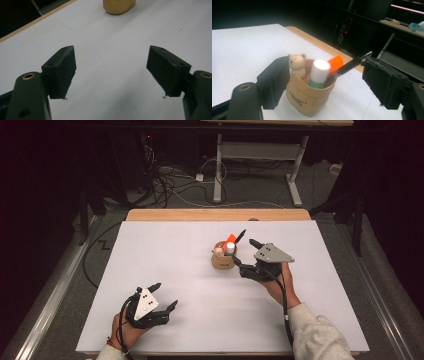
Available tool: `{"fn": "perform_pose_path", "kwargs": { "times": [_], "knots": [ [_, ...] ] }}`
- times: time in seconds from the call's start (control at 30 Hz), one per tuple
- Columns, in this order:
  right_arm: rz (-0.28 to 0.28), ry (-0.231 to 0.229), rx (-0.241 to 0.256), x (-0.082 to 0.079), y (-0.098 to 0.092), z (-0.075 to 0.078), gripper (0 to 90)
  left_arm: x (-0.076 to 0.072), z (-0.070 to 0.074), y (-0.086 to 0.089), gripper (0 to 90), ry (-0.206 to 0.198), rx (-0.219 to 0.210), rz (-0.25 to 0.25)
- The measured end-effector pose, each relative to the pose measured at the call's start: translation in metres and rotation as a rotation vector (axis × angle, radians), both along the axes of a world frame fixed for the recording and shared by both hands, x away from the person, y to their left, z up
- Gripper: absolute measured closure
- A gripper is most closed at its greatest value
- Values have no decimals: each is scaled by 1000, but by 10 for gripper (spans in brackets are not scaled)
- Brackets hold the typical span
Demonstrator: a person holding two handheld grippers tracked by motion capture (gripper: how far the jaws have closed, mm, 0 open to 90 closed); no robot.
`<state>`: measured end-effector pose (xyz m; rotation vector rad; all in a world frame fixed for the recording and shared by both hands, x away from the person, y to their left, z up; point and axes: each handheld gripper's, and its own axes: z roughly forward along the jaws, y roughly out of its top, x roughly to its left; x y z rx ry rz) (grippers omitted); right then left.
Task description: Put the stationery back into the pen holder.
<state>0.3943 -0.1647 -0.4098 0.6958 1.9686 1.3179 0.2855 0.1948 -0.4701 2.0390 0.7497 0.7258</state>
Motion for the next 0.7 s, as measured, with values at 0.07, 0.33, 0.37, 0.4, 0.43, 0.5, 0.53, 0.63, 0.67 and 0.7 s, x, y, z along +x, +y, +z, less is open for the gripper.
{"fn": "perform_pose_path", "kwargs": {
  "times": [0.07,0.33,0.37,0.4,0.43,0.5,0.53,0.63,0.67,0.7],
  "knots": [
    [3,-1,0,-2,-1,1,213,0,0,0,230,-1,0,-1],
    [23,-8,-3,-12,-7,2,207,0,-1,-2,230,0,11,-6],
    [21,-8,-4,-13,-8,3,207,0,-1,-2,230,0,11,-5],
    [23,-9,-3,-14,-8,3,204,0,-1,-2,230,1,11,-6],
    [28,-6,-1,-15,-9,4,200,0,-1,-3,230,0,14,-6],
    [31,-7,-5,-17,-10,4,198,-1,-2,-3,230,13,12,-5],
    [39,-4,-9,-18,-10,5,194,-1,-2,-3,230,13,13,-6],
    [52,-15,-29,-23,-11,6,191,-1,-2,-4,230,13,15,-5],
    [55,-16,-33,-25,-11,7,191,-1,-2,-4,230,13,15,-5],
    [56,-24,-38,-26,-11,7,192,-1,-2,-4,230,12,16,-5]
  ]
}}
